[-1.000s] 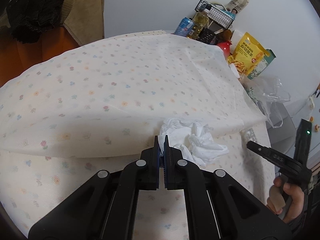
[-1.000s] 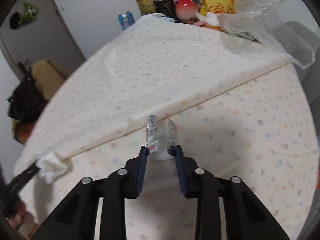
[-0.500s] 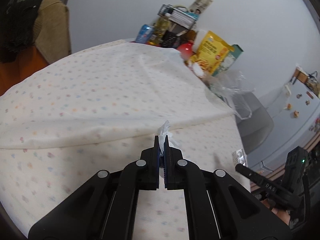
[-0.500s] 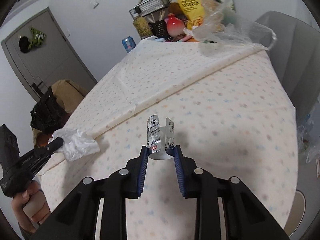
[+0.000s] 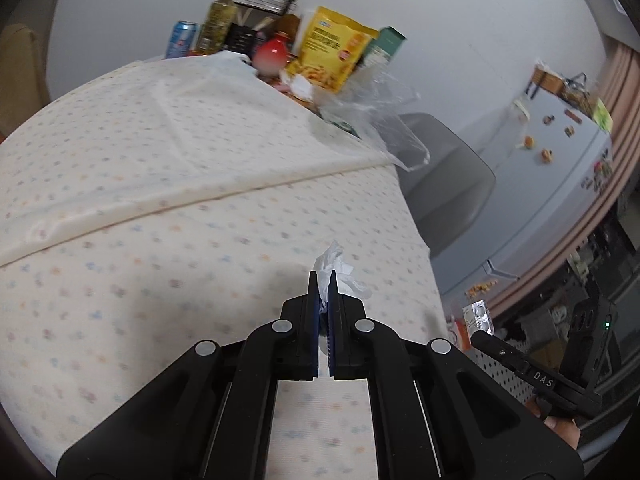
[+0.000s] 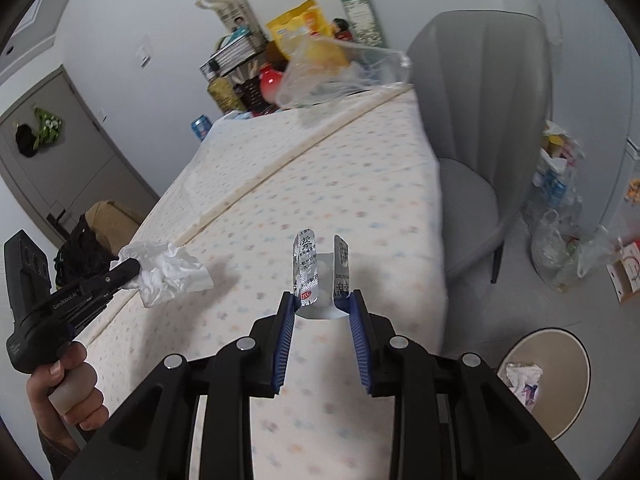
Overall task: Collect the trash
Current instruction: 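Carry tissue and vial over the wastebasket and open both grippers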
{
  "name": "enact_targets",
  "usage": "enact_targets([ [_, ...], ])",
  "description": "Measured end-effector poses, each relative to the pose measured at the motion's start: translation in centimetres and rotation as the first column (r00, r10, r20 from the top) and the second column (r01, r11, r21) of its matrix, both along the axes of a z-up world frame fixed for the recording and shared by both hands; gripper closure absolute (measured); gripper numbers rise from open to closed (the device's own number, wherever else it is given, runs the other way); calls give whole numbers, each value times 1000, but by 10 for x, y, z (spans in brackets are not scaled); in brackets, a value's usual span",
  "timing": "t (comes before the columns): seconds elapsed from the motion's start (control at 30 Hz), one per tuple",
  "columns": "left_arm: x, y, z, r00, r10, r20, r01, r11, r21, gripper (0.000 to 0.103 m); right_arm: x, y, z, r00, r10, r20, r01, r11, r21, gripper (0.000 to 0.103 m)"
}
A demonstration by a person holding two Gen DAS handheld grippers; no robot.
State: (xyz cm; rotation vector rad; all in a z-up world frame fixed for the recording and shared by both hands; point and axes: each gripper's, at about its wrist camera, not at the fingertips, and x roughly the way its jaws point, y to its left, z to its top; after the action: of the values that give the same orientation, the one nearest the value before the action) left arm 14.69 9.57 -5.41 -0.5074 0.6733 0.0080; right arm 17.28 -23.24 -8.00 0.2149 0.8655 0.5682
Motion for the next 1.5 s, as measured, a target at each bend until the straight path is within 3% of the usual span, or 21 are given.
enact_targets([
  [0.27, 23, -53, 8, 995, -104, -1, 104, 994, 27, 99, -8, -75, -15, 989, -150, -9, 150, 989, 5, 74],
  [0.73, 58, -152, 6, 965, -256, -58, 260, 962, 81, 99, -27, -191, -74, 934, -342, -101, 345, 938, 16, 72],
  [1.1, 71, -209, 1, 941, -322, -100, 333, 934, 126, 99, -17, -231, -100, 905, -406, -126, 413, 910, 36, 72],
  [1.5, 87, -235, -8, 921, -363, -144, 381, 915, 133, 99, -6, -247, -127, 869, -458, -186, 475, 878, 60, 71],
])
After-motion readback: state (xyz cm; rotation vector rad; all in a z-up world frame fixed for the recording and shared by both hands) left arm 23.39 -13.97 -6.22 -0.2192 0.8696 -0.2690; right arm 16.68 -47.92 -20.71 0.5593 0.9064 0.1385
